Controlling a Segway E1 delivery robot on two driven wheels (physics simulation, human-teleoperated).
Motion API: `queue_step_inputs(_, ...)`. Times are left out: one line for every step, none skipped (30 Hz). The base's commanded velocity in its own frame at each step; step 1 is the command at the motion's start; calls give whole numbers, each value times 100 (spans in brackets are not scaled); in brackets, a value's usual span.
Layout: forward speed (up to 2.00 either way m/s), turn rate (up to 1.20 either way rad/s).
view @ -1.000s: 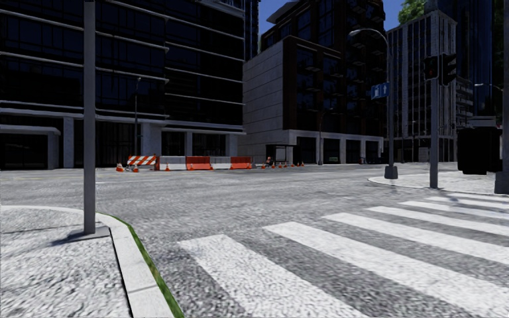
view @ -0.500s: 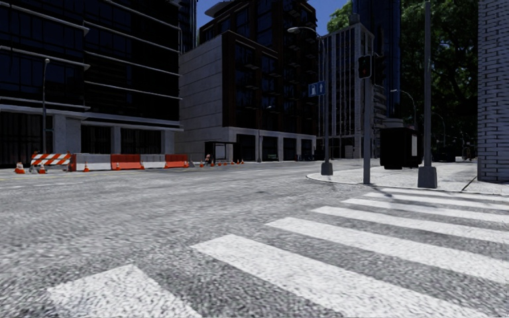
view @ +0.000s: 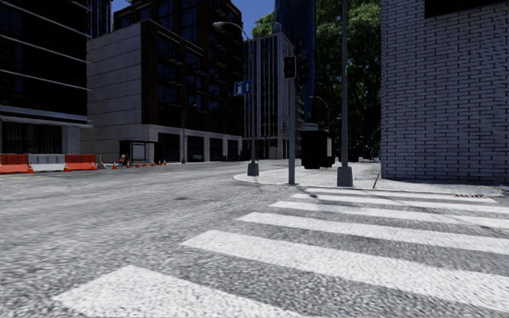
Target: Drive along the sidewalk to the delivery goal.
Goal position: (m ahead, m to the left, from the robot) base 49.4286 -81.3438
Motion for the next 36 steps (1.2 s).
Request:
queue_step_inputs(118, -78)
queue_step_inputs(118, -78)
queue_step_inputs(118, -78)
queue_step_inputs(118, -78)
queue_step_inputs(118, -78)
queue_step_inputs(119, -78)
queue_step_inputs(119, -78)
queue_step_inputs(119, -78)
queue_step_inputs(119, -78)
queue_step_inputs(119, -78)
queue_step_inputs(119, -78)
queue_step_inputs(119, -78)
queue_step_inputs(120, -78)
queue_step_inputs(120, -78)
queue_step_inputs(120, -78)
queue_step_inputs(120, -78)
queue_step_inputs(120, -78)
queue_step_inputs(120, -78)
queue_step_inputs(120, -78)
queue_step_inputs(120, -78)
queue_step_inputs(120, -76)
queue_step_inputs(120, -69)
queue_step_inputs(121, 0)
queue_step_inputs(121, 0)
queue_step_inputs(129, 0)
queue_step_inputs(200, 0)
queue_step_inputs(200, 0)
queue_step_inputs(200, 0)
queue_step_inputs(200, 0)
queue_step_inputs(200, 0)
queue_step_inputs(200, 0)
queue_step_inputs(200, 0)
queue_step_inputs(200, 0)
queue_step_inputs(200, 0)
queue_step_inputs(200, 0)
queue_step_inputs(200, 0)
